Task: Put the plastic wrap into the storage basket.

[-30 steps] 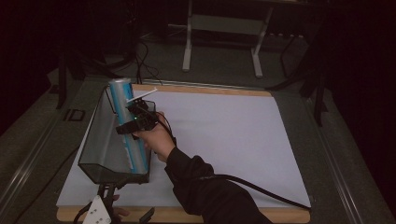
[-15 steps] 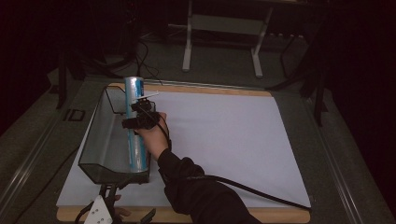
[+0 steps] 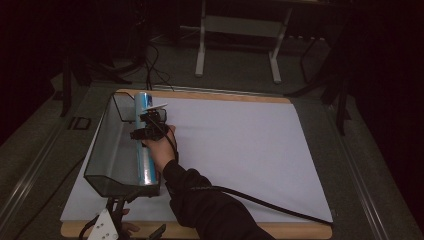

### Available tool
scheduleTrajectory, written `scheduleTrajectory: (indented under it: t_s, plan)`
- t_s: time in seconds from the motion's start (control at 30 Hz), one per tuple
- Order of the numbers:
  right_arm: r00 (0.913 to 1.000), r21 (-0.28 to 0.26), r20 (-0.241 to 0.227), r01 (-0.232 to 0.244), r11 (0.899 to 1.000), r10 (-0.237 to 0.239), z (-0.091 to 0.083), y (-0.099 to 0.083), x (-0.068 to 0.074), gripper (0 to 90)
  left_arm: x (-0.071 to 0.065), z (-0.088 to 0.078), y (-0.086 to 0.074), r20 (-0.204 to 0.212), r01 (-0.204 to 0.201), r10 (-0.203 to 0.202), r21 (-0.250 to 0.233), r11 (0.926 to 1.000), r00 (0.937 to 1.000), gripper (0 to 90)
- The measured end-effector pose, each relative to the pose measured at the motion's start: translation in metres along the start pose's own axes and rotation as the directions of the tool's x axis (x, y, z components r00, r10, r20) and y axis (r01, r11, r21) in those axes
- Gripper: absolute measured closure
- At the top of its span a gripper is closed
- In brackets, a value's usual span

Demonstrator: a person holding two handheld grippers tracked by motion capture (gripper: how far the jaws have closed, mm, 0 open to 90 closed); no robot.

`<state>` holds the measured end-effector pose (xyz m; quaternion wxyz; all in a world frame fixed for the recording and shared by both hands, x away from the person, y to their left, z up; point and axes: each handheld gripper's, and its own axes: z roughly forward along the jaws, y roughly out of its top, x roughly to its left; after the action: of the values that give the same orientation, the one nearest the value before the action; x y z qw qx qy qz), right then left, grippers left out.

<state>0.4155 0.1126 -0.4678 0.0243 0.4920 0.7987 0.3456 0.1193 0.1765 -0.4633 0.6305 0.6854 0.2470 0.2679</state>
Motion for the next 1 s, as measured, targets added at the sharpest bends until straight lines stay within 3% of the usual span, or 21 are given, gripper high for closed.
scheduleTrajectory:
  t_s: [0.27, 0.43, 0.47, 0.53, 0.63, 0.73, 1.0]
  plan:
    - [1.0000, 0.004, -0.004, 0.007, 1.000, -0.007, 0.002, -0.001, -0.002, 26.4, 0.000, 0.002, 0.000, 0.006, 0.000, 0.000, 0.004, 1.0000, 1.0000, 0.7]
    - [0.9976, 0.006, 0.008, 0.068, 0.998, -0.068, 0.001, 0.001, -0.002, 23.1, 0.000, 0.002, 0.000, 0.010, 0.004, -0.004, 0.010, 0.9999, 0.9999, 0.7]
    - [0.9968, 0.014, 0.001, 0.079, 0.997, -0.079, 0.001, 0.002, -0.002, 18.2, 0.001, 0.002, -0.001, 0.009, 0.005, -0.005, 0.009, 0.9999, 0.9999, 0.7]
    - [0.9930, 0.013, -0.022, 0.116, 0.993, -0.116, -0.002, 0.003, -0.002, 13.4, 0.001, 0.002, -0.001, 0.009, 0.004, -0.005, 0.011, 0.9999, 0.9999, 0.7]
    - [0.9856, -0.005, -0.002, 0.169, 0.986, -0.169, -0.011, 0.004, -0.001, 12.5, 0.001, 0.003, -0.001, 0.010, 0.005, -0.005, 0.013, 0.9999, 0.9999, 0.7]
    - [0.9715, -0.035, 0.044, 0.235, 0.971, -0.233, -0.022, 0.003, -0.002, 12.4, 0.000, 0.004, -0.001, 0.010, 0.004, -0.004, 0.017, 0.9998, 0.9999, 0.7]
    - [0.9582, -0.095, 0.041, 0.286, 0.954, -0.283, -0.059, -0.001, -0.014, 13.2, 0.000, 0.007, -0.001, 0.010, -0.001, 0.001, 0.030, 0.9995, 0.9999, 0.7]
